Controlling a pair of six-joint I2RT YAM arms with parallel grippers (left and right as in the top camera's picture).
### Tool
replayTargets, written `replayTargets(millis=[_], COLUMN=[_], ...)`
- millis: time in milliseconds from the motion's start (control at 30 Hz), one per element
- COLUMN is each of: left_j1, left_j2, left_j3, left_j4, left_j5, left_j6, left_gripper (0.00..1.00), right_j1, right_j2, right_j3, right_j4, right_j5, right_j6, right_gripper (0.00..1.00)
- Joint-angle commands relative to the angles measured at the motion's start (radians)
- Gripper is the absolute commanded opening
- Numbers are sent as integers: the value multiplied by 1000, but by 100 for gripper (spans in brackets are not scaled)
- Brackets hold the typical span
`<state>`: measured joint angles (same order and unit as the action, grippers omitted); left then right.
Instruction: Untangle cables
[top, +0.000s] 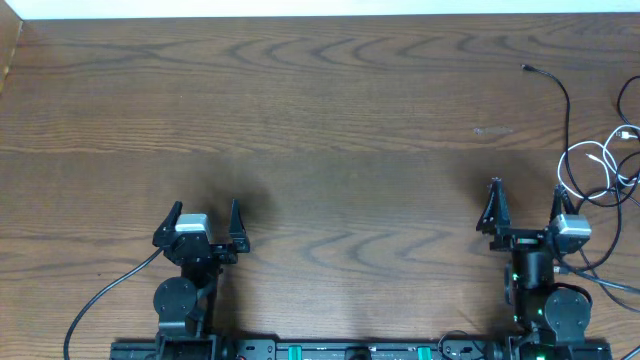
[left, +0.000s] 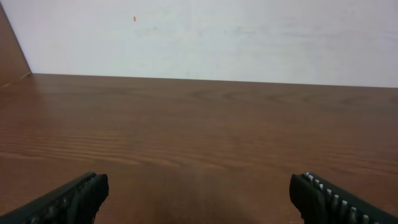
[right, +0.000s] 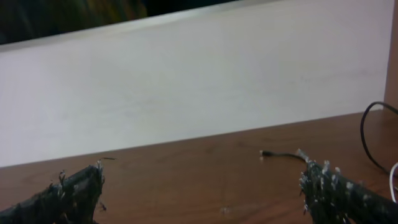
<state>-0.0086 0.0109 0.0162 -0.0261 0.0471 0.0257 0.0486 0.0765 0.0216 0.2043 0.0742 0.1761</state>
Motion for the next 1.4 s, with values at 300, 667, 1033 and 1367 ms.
replayTargets(millis=[300, 667, 1033, 1367], left_j1=[1, 1, 1, 1], left_j2=[-6, -6, -6, -6], left_j3=[-12, -12, -12, -12], left_j4=[-44, -44, -44, -44], left_j5=[-10, -10, -10, -10], left_j6=[-5, -5, -5, -5], left_gripper=[98, 98, 98, 98], right_j1=[16, 6, -17, -18], right_j2=[-72, -72, -72, -72], right_j3=[-17, -17, -17, -16], right_j4=[-40, -90, -223, -285], right_j5=[-6, -28, -33, -85], right_j6=[-5, -14, -21, -148], right_gripper=[99, 99, 99, 99])
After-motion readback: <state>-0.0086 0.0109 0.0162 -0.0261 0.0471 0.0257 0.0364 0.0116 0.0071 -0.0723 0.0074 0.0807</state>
